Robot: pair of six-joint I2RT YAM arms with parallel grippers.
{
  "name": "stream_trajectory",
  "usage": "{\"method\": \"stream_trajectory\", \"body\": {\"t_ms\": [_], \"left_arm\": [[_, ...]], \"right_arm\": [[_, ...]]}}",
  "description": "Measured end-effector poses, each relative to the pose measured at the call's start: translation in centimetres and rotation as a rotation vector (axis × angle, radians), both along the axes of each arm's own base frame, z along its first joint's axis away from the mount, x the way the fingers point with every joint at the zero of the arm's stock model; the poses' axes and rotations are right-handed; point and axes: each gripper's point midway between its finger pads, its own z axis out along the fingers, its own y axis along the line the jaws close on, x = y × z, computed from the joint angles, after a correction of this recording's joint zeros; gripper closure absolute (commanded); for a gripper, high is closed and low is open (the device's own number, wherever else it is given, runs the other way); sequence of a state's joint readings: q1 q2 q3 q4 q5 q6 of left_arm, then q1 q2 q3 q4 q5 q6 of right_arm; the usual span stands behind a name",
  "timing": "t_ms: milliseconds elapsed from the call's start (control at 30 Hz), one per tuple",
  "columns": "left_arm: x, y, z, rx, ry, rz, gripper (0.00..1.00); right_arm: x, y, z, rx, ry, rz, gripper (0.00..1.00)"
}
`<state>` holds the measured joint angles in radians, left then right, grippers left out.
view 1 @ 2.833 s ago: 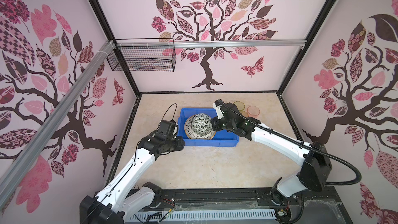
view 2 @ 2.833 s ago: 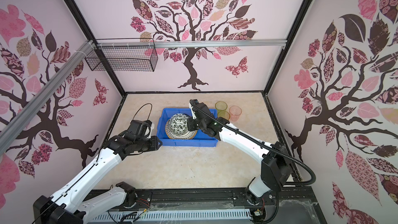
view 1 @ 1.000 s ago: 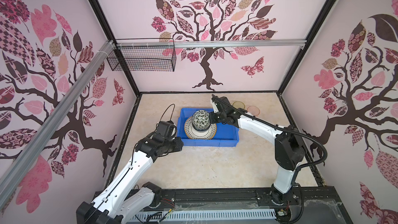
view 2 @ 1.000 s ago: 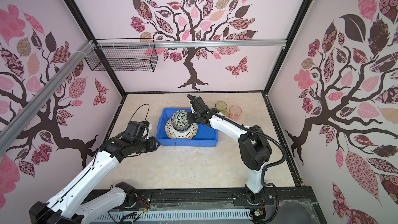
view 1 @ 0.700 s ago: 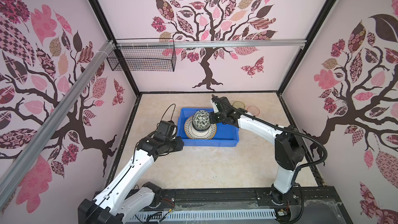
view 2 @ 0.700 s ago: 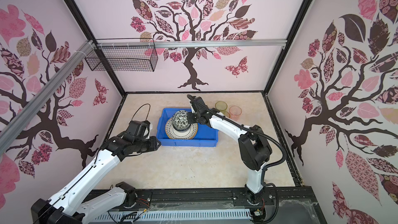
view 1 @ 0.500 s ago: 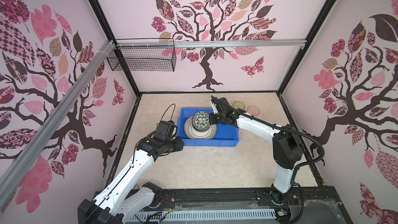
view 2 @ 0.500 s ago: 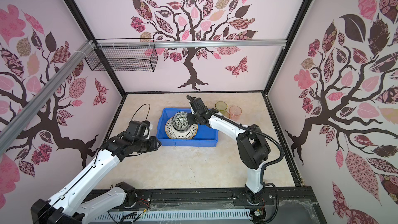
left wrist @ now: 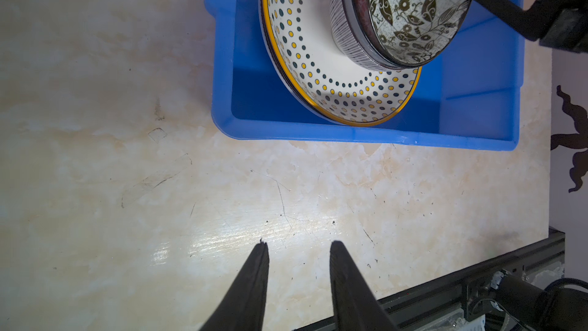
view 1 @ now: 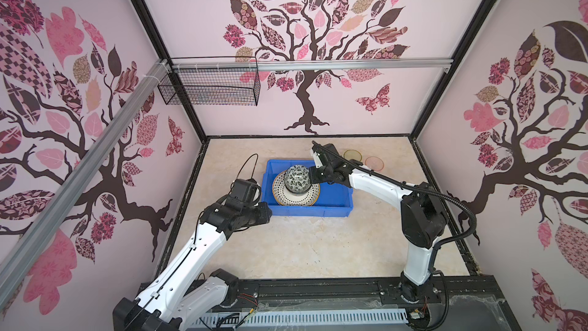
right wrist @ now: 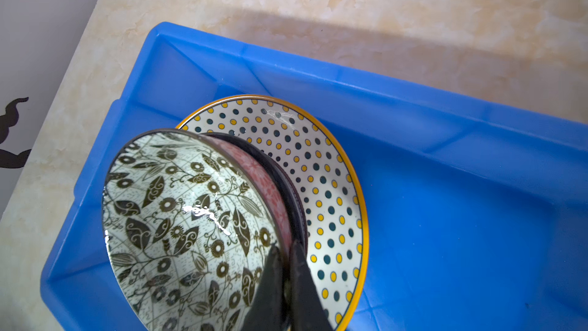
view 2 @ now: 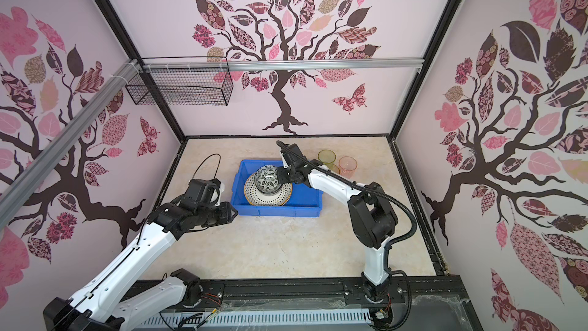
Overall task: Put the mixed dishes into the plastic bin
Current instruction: 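Lower the pink leaf-patterned bowl onto the blue floral bowl with the right gripper, then open the right gripper and raise it off the stacked bowls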
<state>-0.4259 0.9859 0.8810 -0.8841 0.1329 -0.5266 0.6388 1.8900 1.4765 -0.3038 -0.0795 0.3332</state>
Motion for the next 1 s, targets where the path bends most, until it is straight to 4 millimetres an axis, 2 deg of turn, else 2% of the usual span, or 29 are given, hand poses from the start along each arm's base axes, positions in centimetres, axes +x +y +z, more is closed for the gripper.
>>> {"method": "stream_trajectory", "body": {"t_ms": [233,433,733,1000], "left_arm": [[0.0,0.0,0.0,-0.002,0.002,-0.002,0.63],[-0.1,0.0,0.2,-0.005,-0.004,-0.001,0.63],[-0.2,0.0,0.6,-0.017,-0.019,0.005,0.63],[-0.5,0.2,1.3,-0.031,-0.037,0.015,0.63]], "right_arm": [[-0.1,0.2,0.1,0.011,0.009,0.007,0.82],[0.1,0.5,0.6,0.027,0.008,0.012,0.8],[0.0,0.7,1.0,0.045,0.011,0.023,0.71],[-0.1,0.8,1.3,0.053,0.01,0.029,0.68]]}}
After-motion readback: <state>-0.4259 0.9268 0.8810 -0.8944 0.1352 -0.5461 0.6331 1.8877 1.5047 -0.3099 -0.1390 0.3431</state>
